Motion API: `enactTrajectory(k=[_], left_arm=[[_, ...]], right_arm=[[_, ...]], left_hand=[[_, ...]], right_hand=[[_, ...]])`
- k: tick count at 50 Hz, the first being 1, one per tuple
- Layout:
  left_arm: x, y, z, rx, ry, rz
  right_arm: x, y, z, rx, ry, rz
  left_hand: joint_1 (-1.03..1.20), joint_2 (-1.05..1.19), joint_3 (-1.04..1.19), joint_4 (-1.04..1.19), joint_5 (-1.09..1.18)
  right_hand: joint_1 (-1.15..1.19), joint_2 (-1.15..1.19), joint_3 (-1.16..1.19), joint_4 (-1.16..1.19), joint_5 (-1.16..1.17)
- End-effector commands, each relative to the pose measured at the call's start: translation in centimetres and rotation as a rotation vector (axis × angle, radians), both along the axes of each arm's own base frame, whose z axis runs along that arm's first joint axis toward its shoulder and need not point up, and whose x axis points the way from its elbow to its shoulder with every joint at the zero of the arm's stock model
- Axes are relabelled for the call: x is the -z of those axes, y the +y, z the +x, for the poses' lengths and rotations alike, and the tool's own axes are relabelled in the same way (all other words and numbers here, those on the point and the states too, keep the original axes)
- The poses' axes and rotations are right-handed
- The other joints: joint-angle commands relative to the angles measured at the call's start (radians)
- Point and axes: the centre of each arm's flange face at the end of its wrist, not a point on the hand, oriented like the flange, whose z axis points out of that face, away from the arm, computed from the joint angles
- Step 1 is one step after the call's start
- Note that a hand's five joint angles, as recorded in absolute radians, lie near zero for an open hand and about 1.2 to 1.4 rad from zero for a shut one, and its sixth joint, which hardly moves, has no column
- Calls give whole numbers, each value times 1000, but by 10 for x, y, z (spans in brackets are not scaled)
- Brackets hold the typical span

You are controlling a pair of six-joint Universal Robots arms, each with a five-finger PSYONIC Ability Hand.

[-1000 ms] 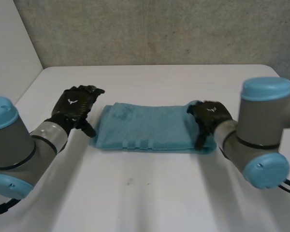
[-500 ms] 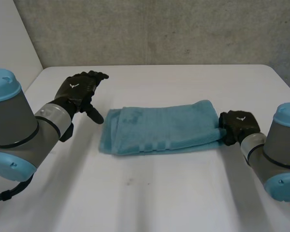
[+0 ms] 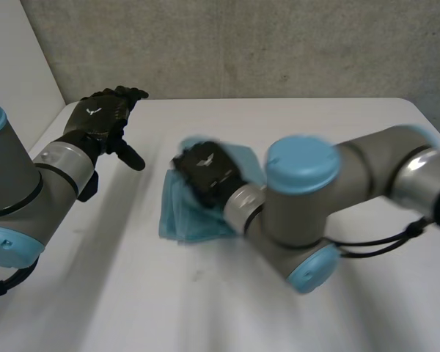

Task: Fold the laundry

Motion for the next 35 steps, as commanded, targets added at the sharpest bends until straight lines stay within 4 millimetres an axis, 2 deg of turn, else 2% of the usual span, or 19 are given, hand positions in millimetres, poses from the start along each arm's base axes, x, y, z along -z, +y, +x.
enactTrajectory(k=[1, 2, 4, 5, 7, 10, 11, 14, 17, 18, 19, 23, 30, 34, 35], left_arm=[[4, -3, -1, -2, -2, 8], [4, -4, -1, -2, -1, 5], [4, -7, -3, 1, 1, 4], [6, -8, -5, 6, 3, 8], [7, -10, -11, 19, 8, 11], [10, -13, -17, 32, 21, 21], [14, -12, -25, 53, 30, 36], [31, -4, -42, 99, 32, 95], [48, 5, -53, 130, 14, 151], [48, 5, -54, 130, 14, 151], [74, 13, -60, 141, -26, 233], [99, 17, -56, 94, -79, 302], [111, 12, -45, -19, -141, 309], [106, 13, -42, -21, -169, 291], [98, 14, -41, -21, -168, 273]], right_arm=[[18, 9, 12, -21, 39, 6], [11, 5, 11, 11, 27, -2], [-1, 2, 8, 53, 7, -13], [-9, 1, 7, 74, -12, -20], [-42, -6, -3, 157, -111, -8], [-53, -20, -16, 222, -165, 32], [-52, -29, -25, 255, -177, 67], [-44, -41, -40, 308, -164, 140], [-38, -45, -46, 329, -141, 181], [-35, -47, -48, 335, -132, 191], [-30, -50, -50, 346, -121, 203], [5, -67, -56, 390, -54, 266], [36, -78, -58, 373, 31, 373], [31, -81, -58, 370, 43, 389], [28, -82, -58, 371, 40, 387]], left_hand=[[-13, -26, -37, -27, -41], [-13, -26, -37, -27, -41], [-13, -26, -37, -27, -41], [-13, -26, -37, -27, -41], [-10, -23, -34, -24, -38], [-7, -20, -31, -21, -35], [-4, -17, -28, -18, -32], [-1, -14, -25, -15, -29], [2, -11, -22, -12, -26], [2, -11, -22, -12, -26], [8, -6, -16, -7, -20], [8, -5, -16, -6, -20], [5, -8, -19, -9, -23], [2, -11, -22, -12, -26], [-4, -17, -28, -18, -32]], right_hand=[[250, -36, -43, -52, 4], [-237, -523, -531, -539, -483], [-567, -853, -860, -869, -813], [-652, -938, -946, -954, -898], [-716, -1002, -1010, -1018, -962], [-716, -1002, -1010, -1018, -962], [-716, -1002, -1010, -1018, -962], [-716, -1002, -1010, -1018, -962], [-716, -1002, -1010, -1018, -962], [-716, -1002, -1010, -1018, -962], [-716, -1002, -1010, -1018, -962], [-716, -1002, -1010, -1018, -962], [-716, -1002, -1010, -1018, -962], [-716, -1002, -1010, -1018, -962], [-716, -1002, -1010, -1018, -962]])
